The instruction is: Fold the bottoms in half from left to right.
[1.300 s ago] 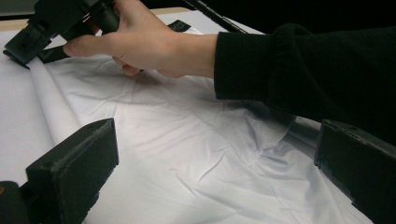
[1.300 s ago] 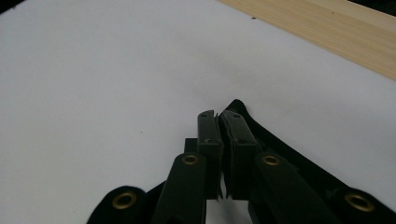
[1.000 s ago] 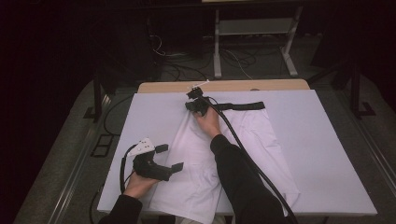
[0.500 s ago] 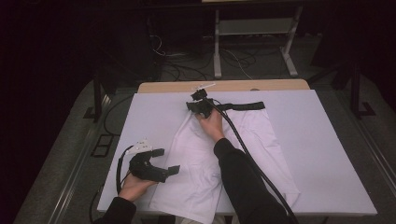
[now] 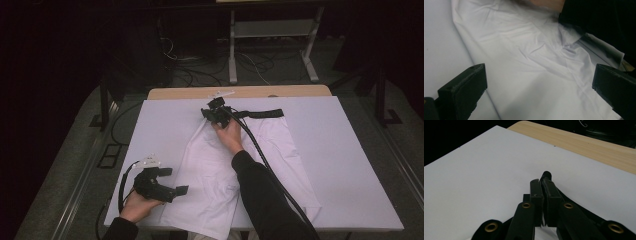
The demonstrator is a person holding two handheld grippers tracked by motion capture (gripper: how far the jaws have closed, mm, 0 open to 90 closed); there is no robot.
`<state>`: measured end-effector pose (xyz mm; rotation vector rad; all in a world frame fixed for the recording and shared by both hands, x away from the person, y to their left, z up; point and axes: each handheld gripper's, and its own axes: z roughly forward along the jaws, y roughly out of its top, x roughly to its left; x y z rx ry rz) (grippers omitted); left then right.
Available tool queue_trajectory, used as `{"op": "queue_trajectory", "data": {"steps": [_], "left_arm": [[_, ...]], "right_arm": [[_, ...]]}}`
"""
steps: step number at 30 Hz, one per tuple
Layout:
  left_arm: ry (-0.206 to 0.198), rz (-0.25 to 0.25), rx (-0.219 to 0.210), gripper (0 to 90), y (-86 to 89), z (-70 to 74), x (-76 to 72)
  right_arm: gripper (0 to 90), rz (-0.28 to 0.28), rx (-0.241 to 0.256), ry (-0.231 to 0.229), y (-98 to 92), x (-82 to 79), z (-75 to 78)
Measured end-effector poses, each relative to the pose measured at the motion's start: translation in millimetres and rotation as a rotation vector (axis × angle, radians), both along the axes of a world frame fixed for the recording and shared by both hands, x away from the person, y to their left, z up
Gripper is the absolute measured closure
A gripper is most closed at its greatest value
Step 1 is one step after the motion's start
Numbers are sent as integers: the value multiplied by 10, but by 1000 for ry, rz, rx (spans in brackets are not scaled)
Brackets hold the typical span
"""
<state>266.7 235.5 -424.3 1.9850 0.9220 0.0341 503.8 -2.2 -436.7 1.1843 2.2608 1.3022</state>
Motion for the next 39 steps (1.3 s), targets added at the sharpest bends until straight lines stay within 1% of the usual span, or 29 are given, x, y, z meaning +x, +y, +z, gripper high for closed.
{"op": "queue_trajectory", "data": {"steps": [4, 6, 8, 10, 12, 17, 18, 21, 27, 30, 31, 32, 34, 38, 39], "left_arm": [[22, 2, 16, 0, 49, 2, -54], [25, 2, 17, 0, 61, 1, -62], [43, 3, 16, 0, 87, -11, -87], [48, 2, 20, 0, 94, -18, -96], [62, -1, 38, 0, 118, -30, -119], [75, -5, 47, 0, 158, -21, -145], [78, -11, 50, 0, 164, -18, -150], [89, -30, 82, 0, 182, 9, -172], [109, -49, 99, 0, 203, 18, -207], [135, -67, 115, 0, 204, -15, -268], [135, -67, 115, 0, 204, -15, -268], [143, -75, 127, 0, 209, -34, -298], [146, -77, 129, 0, 215, -43, -314], [166, -81, 138, 0, 262, -69, -406], [166, -81, 138, 0, 262, -69, -406]], "right_arm": [[855, 1, -2, -8, -12, -17, 10], [855, -2, 2, -8, -16, -19, 15], [855, -6, 4, -5, -16, -23, 20], [854, -7, 5, -5, -16, -24, 22], [855, -9, 5, -6, -16, -24, 24], [855, -11, 7, -3, -16, -21, 19], [855, -10, 6, -4, -17, -20, 16], [855, -13, -1, -12, -9, -22, 11], [854, -16, 3, -9, -18, -20, 12], [854, -16, 11, -6, -21, -24, 16], [854, -17, 13, -5, -23, -23, 15], [854, -18, 13, -3, -23, -22, 14], [854, -19, 13, -3, -23, -22, 14], [855, -19, 11, -8, -25, -24, 23], [855, -19, 11, -8, -25, -24, 23]]}}
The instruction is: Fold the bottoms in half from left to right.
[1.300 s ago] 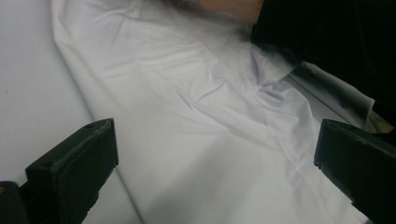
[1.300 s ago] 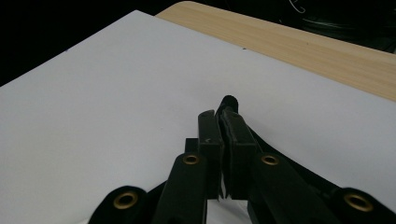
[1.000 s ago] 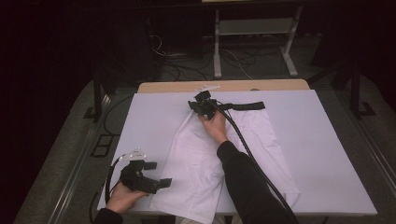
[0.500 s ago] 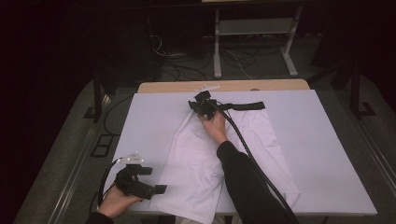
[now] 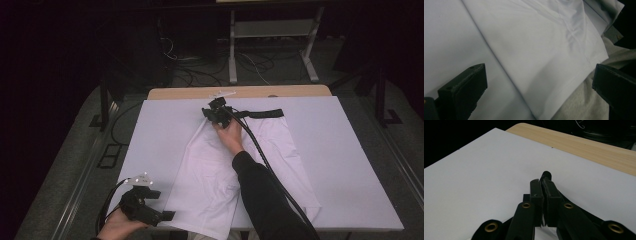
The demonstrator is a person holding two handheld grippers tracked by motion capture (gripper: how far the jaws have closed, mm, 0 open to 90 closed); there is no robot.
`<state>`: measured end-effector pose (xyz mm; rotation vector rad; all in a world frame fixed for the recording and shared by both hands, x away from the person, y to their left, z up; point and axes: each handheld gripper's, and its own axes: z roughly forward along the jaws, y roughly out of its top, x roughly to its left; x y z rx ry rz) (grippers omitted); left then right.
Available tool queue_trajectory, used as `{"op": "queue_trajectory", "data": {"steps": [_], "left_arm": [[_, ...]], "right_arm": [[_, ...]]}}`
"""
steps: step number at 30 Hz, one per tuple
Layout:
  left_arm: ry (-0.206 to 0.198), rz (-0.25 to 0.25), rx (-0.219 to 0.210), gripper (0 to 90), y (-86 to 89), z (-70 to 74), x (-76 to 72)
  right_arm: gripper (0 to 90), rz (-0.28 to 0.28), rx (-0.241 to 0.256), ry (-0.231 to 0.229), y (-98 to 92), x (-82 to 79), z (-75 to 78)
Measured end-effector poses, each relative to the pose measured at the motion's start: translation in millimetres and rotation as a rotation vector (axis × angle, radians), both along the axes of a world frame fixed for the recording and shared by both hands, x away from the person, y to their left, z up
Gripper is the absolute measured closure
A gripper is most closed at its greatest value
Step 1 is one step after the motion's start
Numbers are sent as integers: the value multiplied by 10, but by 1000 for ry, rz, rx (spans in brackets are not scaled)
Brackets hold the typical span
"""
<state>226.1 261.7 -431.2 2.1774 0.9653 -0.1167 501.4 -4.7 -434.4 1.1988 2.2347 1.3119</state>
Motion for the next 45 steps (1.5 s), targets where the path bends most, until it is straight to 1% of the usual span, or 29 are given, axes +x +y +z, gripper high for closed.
{"op": "queue_trajectory", "data": {"steps": [2, 3, 5, 6, 8, 9, 10, 11, 13, 14, 17, 19, 22, 24, 28, 29, 30, 31, 32, 33, 34, 35, 37, 41, 42, 43, 44, 45], "left_arm": [[22, -6, 9, 0, 41, -14, -40], [22, -6, 9, 0, 41, -14, -40], [39, -4, 12, 3, 68, -22, -49], [55, -10, 11, 32, 86, -27, -54], [62, -15, 14, 40, 90, -31, -55], [76, -27, 19, 72, 92, -38, -60], [76, -27, 19, 102, 92, -38, -60], [83, -30, 21, 102, 95, -43, -60], [98, -28, 20, 137, 101, -57, -57], [101, -18, 12, 161, 111, -57, -59], [108, -25, 3, 218, 123, -61, -61], [121, -32, -9, 265, 141, -68, -64], [131, -41, -13, 369, 146, -78, -66], [141, -38, -13, 455, 145, -83, -72], [140, -31, -4, 596, 144, -95, -64], [138, -33, 0, 596, 143, -98, -59], [136, -33, 1, 626, 139, -102, -57], [137, -34, 3, 684, 134, -107, -55], [137, -36, 4, 684, 130, -110, -53], [137, -46, 8, 738, 123, -121, -43], [137, -46, 8, 775, 123, -121, -43], [143, -40, 9, 775, 118, -130, -36], [159, -34, 6, 856, 120, -146, -7], [154, -43, 13, 870, 112, -134, 0], [147, -45, 13, 872, 110, -126, -1], [142, -46, 9, 875, 107, -119, -1], [136, -53, 6, 875, 108, -111, 3], [121, -55, -5, 876, 105, -87, 6]], "right_arm": [[854, -4, 2, -1, -15, 5, 7], [854, -4, 2, -1, -15, 5, 7], [854, -7, 10, 3, -22, 6, 8], [854, -8, 13, 0, -30, 6, 7], [854, -8, 13, 1, -30, 7, 7], [854, -10, 11, 0, -29, 8, 5], [854, -10, 12, 1, -29, 10, 3], [854, -10, 12, 1, -29, 10, 3], [854, -10, 12, 1, -28, 12, -1], [854, -5, 14, 5, -25, 13, -8], [854, 1, 5, -2, -18, 12, -13], [854, -1, 8, -2, -21, 14, -10], [854, -2, 8, 0, -24, 15, -11], [854, -1, 9, 0, -25, 14, -8], [854, -1, 7, -3, -27, 14, -4], [854, -2, 9, -1, -29, 14, -2], [854, -2, 9, -1, -30, 14, -2], [854, -1, 7, -3, -33, 13, -2], [854, -1, 7, -3, -33, 13, -2], [854, -2, 6, -4, -35, 14, 2], [854, -2, 6, -4, -35, 14, 2], [854, -2, 8, -5, -37, 15, 5], [854, 0, 6, -7, -39, 15, 8], [854, 2, 5, -8, -44, 11, 11], [854, 5, 3, -9, -46, 11, 14], [854, 17, 16, 1, -55, 14, 22], [854, 17, 16, 1, -55, 14, 22], [854, 24, 16, 1, -66, 17, 37]]}}
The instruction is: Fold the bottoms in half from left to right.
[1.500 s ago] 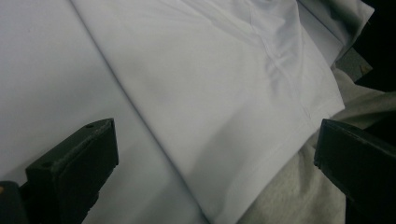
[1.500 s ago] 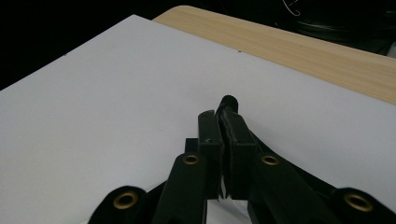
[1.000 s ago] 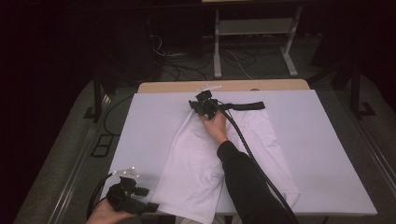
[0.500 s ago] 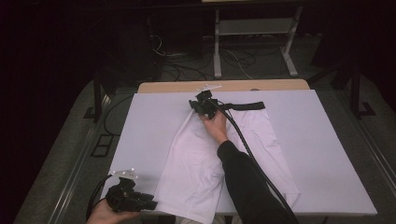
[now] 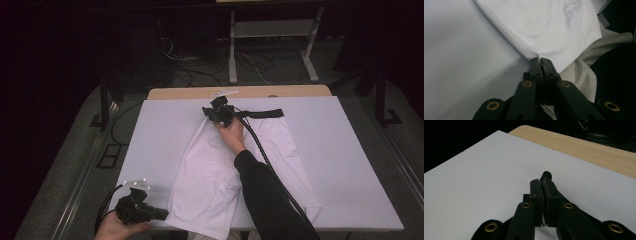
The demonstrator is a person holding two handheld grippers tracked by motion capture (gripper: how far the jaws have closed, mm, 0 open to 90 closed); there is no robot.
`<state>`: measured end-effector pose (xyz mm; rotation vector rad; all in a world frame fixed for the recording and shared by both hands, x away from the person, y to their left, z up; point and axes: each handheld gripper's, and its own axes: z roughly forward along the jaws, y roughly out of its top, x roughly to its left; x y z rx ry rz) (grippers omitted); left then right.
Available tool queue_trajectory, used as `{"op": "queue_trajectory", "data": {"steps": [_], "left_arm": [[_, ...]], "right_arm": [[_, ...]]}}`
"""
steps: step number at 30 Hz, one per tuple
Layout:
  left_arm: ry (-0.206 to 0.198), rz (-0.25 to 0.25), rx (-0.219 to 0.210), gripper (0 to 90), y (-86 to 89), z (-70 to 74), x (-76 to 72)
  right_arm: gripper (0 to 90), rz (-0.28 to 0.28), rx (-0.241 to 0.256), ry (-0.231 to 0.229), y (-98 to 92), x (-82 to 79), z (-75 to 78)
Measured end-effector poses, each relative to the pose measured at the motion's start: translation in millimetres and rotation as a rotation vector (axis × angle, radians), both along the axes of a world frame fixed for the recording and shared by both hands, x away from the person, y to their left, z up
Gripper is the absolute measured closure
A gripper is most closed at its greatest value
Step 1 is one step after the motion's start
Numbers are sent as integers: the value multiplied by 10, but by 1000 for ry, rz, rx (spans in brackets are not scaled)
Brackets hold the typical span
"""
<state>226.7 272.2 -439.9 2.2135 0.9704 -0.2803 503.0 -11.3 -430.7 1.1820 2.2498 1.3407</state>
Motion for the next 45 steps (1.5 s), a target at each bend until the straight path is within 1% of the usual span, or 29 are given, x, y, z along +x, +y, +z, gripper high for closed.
{"op": "queue_trajectory", "data": {"steps": [1, 2, 3, 5, 6, 7, 9, 10, 11, 12, 13, 15, 16, 17, 18, 20, 21, 22, 24, 29, 30, 31, 32, 33, 36, 39, 40, 42, 45], "left_arm": [[0, 0, 0, 876, 0, 0, 0], [-31, -10, -19, 876, -6, 38, -1], [-31, -10, -19, 876, -6, 38, -1], [-57, -13, -37, 876, -20, 85, -5], [-77, -22, -47, 876, -49, 135, -6], [-77, -22, -47, 876, -49, 135, -6], [-100, -30, -67, 876, -91, 179, -10], [-118, -33, -72, 876, -115, 200, -16], [-135, -39, -77, 876, -141, 217, -19], [-153, -46, -94, 877, -194, 243, -24], [-153, -46, -94, 877, -194, 243, -24], [-161, -64, -105, 877, -250, 262, -22], [-164, -88, -107, 877, -309, 279, -18], [-164, -88, -107, 877, -309, 279, -18], [-163, -98, -108, 877, -338, 287, -17], [-160, -116, -117, 877, -394, 303, -18], [-172, -121, -130, 877, -440, 319, -25], [-172, -121, -130, 877, -440, 319, -25], [-177, -128, -148, 877, -475, 333, -26], [-191, -154, -159, 877, -566, 367, -21], [-199, -156, -173, 877, -591, 370, -26], [-199, -156, -173, 877, -591, 370, -26], [-201, -152, -185, 877, -606, 367, -34], [-206, -159, -196, 877, -638, 357, -42], [-207, -170, -198, 877, -672, 348, -46], [-220, -180, -206, 877, -719, 356, -44], [-224, -183, -223, 877, -741, 371, -31], [-228, -187, -239, 877, -770, 389, -17], [-235, -197, -246, 877, -814, 411, -8]], "right_arm": [[854, 1, 0, 2, -7, 3, 7], [855, 2, 0, 1, -19, 6, 18], [855, 2, 0, 1, -19, 6, 18], [855, -2, 5, 2, -45, 13, 46], [855, -7, 7, 0, -80, 22, 81], [855, -7, 7, 0, -80, 22, 81], [855, -14, 8, 1, -118, 32, 116], [855, -17, 11, 0, -165, 46, 148], [855, -17, 11, 0, -165, 46, 148], [855, -22, 10, 5, -209, 62, 174], [855, -22, 10, 5, -209, 62, 174], [855, -25, 9, 7, -248, 81, 191], [855, -27, 16, 16, -281, 102, 201], [855, -27, 16, 16, -281, 102, 201], [854, -32, 22, 30, -301, 115, 204], [855, -33, 19, 34, -309, 121, 205], [855, -31, 8, 34, -322, 132, 211], [855, -31, 3, 35, -330, 136, 218], [855, -32, -2, 35, -348, 145, 240], [855, -31, -3, 37, -395, 167, 288], [855, -35, 0, 48, -425, 180, 302], [855, -35, 0, 48, -425, 180, 302], [855, -40, -4, 55, -457, 190, 311], [855, -42, -6, 57, -473, 196, 315], [855, -52, -13, 57, -523, 213, 329], [855, -56, -13, 62, -555, 220, 343], [855, -58, -6, 64, -586, 226, 355], [855, -58, -2, 65, -614, 230, 366], [855, -60, -6, 65, -632, 229, 382]]}}
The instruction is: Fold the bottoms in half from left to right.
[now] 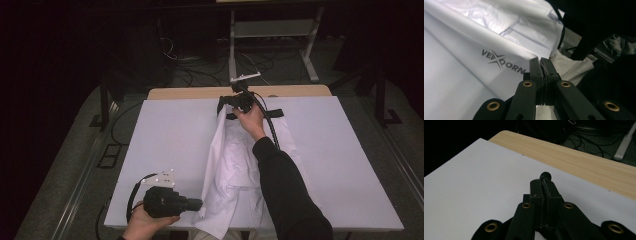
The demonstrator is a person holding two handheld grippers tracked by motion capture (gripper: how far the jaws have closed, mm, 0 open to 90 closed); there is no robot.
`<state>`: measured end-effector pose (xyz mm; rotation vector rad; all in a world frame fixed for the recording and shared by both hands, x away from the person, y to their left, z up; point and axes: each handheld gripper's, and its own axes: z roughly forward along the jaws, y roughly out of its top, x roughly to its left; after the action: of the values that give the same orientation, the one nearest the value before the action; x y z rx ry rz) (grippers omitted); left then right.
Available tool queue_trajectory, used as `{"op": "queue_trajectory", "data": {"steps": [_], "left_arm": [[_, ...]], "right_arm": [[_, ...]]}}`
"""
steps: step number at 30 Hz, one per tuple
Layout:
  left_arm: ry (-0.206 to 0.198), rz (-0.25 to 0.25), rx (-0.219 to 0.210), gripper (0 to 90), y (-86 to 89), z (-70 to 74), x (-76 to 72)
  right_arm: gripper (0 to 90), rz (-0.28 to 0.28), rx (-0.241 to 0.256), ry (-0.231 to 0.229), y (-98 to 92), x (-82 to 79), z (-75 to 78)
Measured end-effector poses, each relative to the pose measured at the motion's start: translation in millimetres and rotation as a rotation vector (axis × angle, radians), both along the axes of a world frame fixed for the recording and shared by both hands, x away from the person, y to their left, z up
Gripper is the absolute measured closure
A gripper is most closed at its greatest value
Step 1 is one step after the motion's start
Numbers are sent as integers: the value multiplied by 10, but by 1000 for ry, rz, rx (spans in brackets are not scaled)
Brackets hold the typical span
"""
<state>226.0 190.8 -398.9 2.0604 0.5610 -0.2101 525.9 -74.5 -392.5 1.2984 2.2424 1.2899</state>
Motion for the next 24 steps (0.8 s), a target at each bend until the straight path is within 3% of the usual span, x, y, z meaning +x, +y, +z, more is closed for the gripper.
{"op": "queue_trajectory", "data": {"steps": [13, 24], "left_arm": [[-27, -105, -22, 877, -383, 86, 8], [-52, -188, -28, 877, -778, 129, 39]], "right_arm": [[855, -2, 8, 13, -199, 21, 51], [855, -18, 41, 25, -513, 3, 109]]}}
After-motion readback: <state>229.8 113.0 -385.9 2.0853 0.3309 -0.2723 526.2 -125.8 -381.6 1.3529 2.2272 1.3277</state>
